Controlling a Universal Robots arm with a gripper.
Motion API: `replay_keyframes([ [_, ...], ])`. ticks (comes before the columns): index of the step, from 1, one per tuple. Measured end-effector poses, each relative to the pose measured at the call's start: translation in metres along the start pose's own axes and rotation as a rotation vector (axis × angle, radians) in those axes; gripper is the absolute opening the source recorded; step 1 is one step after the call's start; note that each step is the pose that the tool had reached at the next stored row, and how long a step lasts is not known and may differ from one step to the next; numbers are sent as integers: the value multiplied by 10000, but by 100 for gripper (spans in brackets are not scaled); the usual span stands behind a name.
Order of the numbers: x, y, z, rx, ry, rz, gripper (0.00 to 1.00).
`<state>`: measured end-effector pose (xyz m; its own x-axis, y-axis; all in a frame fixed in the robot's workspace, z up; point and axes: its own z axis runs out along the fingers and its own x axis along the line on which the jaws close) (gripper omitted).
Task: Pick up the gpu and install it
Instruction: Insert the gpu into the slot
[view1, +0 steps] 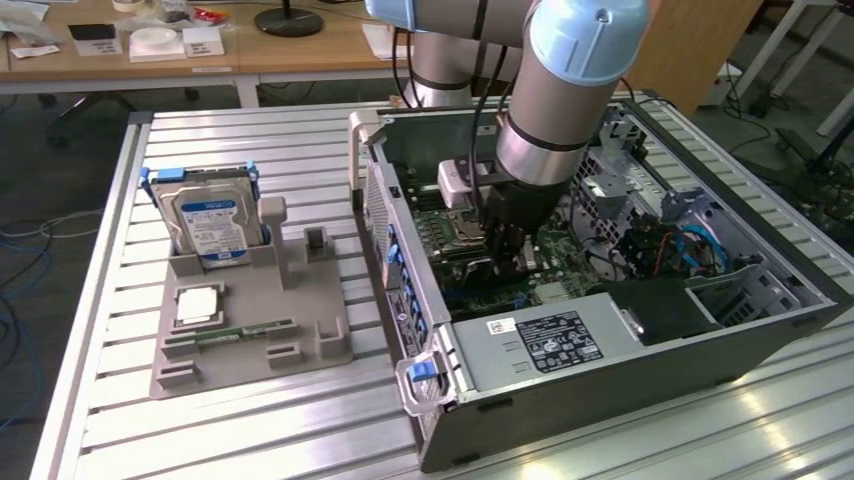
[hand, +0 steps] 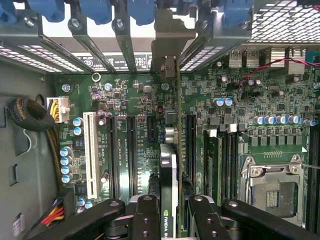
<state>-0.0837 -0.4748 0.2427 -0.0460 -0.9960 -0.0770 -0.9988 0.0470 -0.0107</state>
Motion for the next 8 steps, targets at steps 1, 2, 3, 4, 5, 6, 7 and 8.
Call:
replay_keyframes([
  [1, 0, 0, 0, 0, 1, 0, 27],
  [2, 0, 0, 0, 0, 1, 0, 27],
  [3, 0, 1, 4, 1, -1, 0, 27],
  [4, 0, 1, 9, 2, -1, 0, 27],
  [5, 1, 2, 13, 1, 0, -2, 27],
  [6, 1, 2, 14, 0, 0, -2, 27],
  [7, 1, 3, 14, -1, 0, -2, 27],
  [8, 1, 4, 15, 0, -1, 0, 27],
])
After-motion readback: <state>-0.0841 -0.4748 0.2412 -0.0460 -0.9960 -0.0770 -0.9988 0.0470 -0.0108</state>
